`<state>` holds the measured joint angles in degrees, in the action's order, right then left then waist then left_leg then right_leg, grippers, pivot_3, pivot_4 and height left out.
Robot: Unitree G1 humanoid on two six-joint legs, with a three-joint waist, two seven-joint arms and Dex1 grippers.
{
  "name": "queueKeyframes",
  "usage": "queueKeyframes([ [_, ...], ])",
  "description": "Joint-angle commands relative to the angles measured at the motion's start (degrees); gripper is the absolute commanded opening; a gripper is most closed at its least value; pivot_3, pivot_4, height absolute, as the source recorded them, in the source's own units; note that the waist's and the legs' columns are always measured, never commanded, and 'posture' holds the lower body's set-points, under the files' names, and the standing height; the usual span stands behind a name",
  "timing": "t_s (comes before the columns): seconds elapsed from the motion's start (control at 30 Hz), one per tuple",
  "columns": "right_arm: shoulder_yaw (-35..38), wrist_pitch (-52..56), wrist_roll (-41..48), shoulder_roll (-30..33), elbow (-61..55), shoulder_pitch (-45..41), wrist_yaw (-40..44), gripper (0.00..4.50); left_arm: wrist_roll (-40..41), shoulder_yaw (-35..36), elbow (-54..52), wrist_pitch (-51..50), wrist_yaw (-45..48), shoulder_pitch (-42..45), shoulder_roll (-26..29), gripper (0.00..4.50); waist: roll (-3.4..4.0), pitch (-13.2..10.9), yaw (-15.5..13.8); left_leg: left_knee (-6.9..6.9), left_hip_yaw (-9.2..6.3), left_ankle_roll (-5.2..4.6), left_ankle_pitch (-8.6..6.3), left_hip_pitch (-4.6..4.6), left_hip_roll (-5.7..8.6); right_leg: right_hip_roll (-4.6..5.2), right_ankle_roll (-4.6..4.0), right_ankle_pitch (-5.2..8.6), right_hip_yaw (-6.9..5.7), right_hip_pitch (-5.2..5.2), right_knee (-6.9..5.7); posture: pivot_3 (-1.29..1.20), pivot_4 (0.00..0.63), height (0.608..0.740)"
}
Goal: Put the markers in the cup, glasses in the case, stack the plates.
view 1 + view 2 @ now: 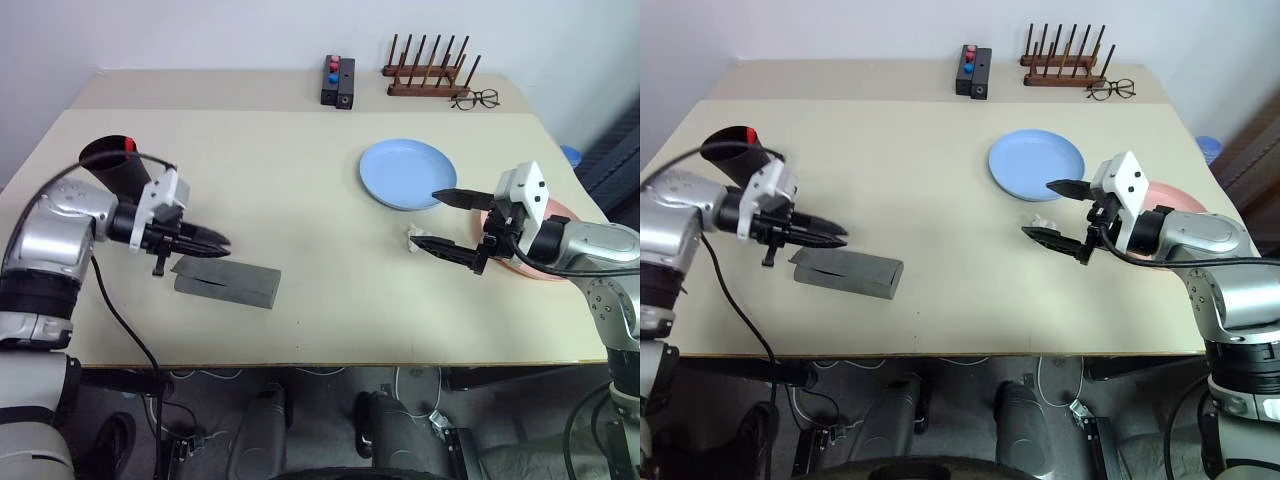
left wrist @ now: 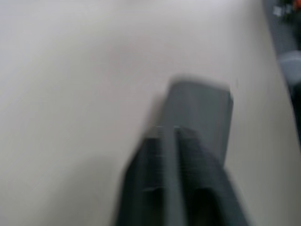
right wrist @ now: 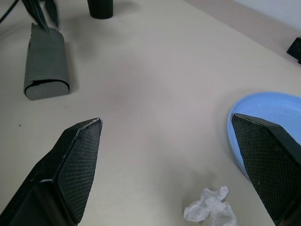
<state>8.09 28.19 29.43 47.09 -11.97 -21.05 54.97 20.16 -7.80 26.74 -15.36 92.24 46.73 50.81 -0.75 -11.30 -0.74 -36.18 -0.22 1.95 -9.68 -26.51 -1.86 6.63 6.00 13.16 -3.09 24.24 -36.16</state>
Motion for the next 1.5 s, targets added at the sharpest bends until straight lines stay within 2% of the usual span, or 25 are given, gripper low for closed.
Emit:
queueKeyframes([
  [0.03, 0.8, -3.2, -3.2, -0.3, 2.0, -2.4, -2.5, 4.50, 5.6, 6.8, 1.9, -6.9, -2.3, 6.7, -2.8, 2.77, -0.01, 0.0, 0.0, -0.02, 0.00, 0.00, 0.00, 0.00, 0.01, 0.00, 0.01, 0.00, 0.00, -0.01, -0.02, 0.00, 0.150, 0.740],
  [0.13, 0.3, -1.6, -5.6, 1.2, 4.1, -3.3, -3.9, 4.50, 10.0, 9.7, -0.2, -14.7, -4.3, 8.5, -5.2, 4.23, 0.00, 0.0, 0.3, 0.00, 0.01, -0.01, 0.00, 0.02, 0.02, 0.00, 0.16, -0.08, 0.02, -0.02, -0.01, 0.00, 0.150, 0.740],
  [0.17, 0.0, -0.2, -7.4, 2.6, 5.2, -3.5, -4.9, 4.50, 12.1, 10.5, -2.4, -17.8, -4.5, 8.0, -5.9, 4.42, 0.01, 0.0, 0.3, 0.03, 0.02, -0.01, 0.00, 0.04, 0.01, 0.00, 0.22, -0.09, 0.02, -0.02, -0.02, 0.00, 0.150, 0.740],
  [0.37, 1.2, 11.0, -7.5, 9.2, 8.1, -2.2, -4.7, 4.50, 16.7, 11.2, -9.7, -26.4, -4.5, 4.2, -6.2, 4.42, 0.02, 0.0, 0.4, 0.03, 0.00, -0.01, 0.01, 0.05, 0.00, -0.03, 0.23, -0.08, 0.02, -0.01, -0.05, 0.00, 0.150, 0.740],
  [0.5, -1.8, 12.9, -13.3, 9.9, 14.8, -1.9, -8.8, 4.50, 15.4, 10.1, -13.3, -23.1, -4.8, 0.5, -7.0, 4.42, 0.01, 0.0, 0.4, 0.03, 0.00, 0.00, 0.00, 0.08, 0.00, -0.03, 0.03, 0.02, 0.04, -0.04, -0.03, 0.00, 0.150, 0.740],
  [0.6, -2.7, 13.8, -13.8, 8.5, 15.9, -1.4, -9.3, 4.50, 14.4, 9.1, -14.6, -21.3, -4.6, -0.6, -7.1, 4.42, 0.02, 0.0, 0.3, 0.04, 0.00, 0.00, 0.01, 0.07, 0.00, -0.02, 0.02, 0.02, 0.04, -0.02, -0.03, 0.00, 0.150, 0.740],
  [0.73, -6.1, 10.8, -18.8, 7.9, 21.9, -1.3, -11.4, 4.50, 12.8, 9.0, -15.2, -17.2, -5.3, -1.7, -7.8, 4.42, 0.01, 0.0, 0.2, 0.01, 0.01, 0.00, 0.01, 0.06, 0.01, -0.02, 0.02, 0.02, 0.05, -0.03, -0.02, 0.00, 0.150, 0.740],
  [0.83, -6.6, 10.5, -19.5, 7.2, 24.8, -2.6, -11.6, 3.61, 12.8, 9.1, -15.8, -17.3, -5.4, -2.3, -7.4, 4.50, 0.02, 0.0, 0.2, 0.01, 0.02, -0.01, 0.01, 0.07, 0.02, -0.02, 0.03, 0.02, 0.06, -0.03, -0.02, 0.00, 0.150, 0.740],
  [0.9, -6.9, 10.4, -19.7, 7.2, 25.5, -3.3, -11.2, 2.74, 12.8, 9.5, -16.2, -17.0, -5.6, -2.8, -7.2, 4.50, 0.02, 0.0, 0.2, 0.00, 0.02, 0.00, 0.01, 0.07, 0.01, -0.02, 0.02, 0.01, 0.06, -0.04, -0.02, 0.00, 0.150, 0.740],
  [1.03, -7.7, 9.0, -21.5, 6.9, 28.0, -5.1, -11.7, 0.58, 12.3, 10.1, -16.2, -15.1, -6.5, -3.4, -7.3, 4.50, 0.01, 0.0, 0.2, 0.00, 0.02, 0.00, 0.01, 0.06, 0.01, -0.02, 0.02, 0.01, 0.06, -0.04, -0.02, 0.00, 0.150, 0.740],
  [1.07, -7.6, 8.3, -22.0, 6.9, 28.6, -6.0, -12.0, 0.18, 12.4, 10.4, -16.1, -14.6, -7.1, -3.6, -7.6, 4.50, -0.01, 0.0, 0.2, -0.01, 0.02, 0.00, 0.01, 0.07, 0.01, -0.02, 0.03, 0.01, 0.06, -0.06, -0.01, 0.00, 0.150, 0.740],
  [1.1, -7.6, 7.0, -22.7, 7.0, 29.3, -6.9, -12.4, 0.03, 12.2, 10.6, -15.9, -13.8, -7.8, -3.7, -7.9, 4.50, -0.01, 0.0, 0.3, -0.03, 0.02, 0.00, 0.01, 0.08, 0.01, -0.02, 0.02, 0.01, 0.06, -0.08, -0.01, 0.00, 0.150, 0.740],
  [1.27, -6.1, -1.2, -25.5, 5.2, 33.6, -15.5, -16.9, 0.03, 9.3, 12.2, -12.3, -7.8, -15.0, -2.5, -10.5, 4.50, 0.02, 0.0, 0.4, 0.00, 0.03, 0.00, 0.01, 0.09, 0.01, -0.02, 0.02, 0.00, 0.06, -0.07, 0.00, 0.00, 0.150, 0.740],
  [1.37, -6.0, -2.0, -24.4, 2.2, 32.7, -20.4, -17.1, 0.03, 8.2, 14.3, -10.9, -5.4, -22.3, -1.9, -13.1, 4.50, 0.04, 0.0, 0.9, 0.04, 0.02, 0.00, 0.01, 0.09, 0.01, -0.03, 0.16, -0.08, 0.07, -0.02, -0.03, 0.00, 0.150, 0.740],
  [1.5, -7.6, -4.7, -24.0, -3.1, 31.7, -24.6, -16.3, 0.03, 7.4, 15.1, -14.2, -4.4, -27.5, -4.6, -14.4, 4.50, 0.03, 0.0, 1.5, 0.12, 0.00, 0.00, 0.01, 0.08, 0.01, -0.05, 0.28, -0.12, 0.05, -0.01, -0.02, 0.00, 0.150, 0.740],
])
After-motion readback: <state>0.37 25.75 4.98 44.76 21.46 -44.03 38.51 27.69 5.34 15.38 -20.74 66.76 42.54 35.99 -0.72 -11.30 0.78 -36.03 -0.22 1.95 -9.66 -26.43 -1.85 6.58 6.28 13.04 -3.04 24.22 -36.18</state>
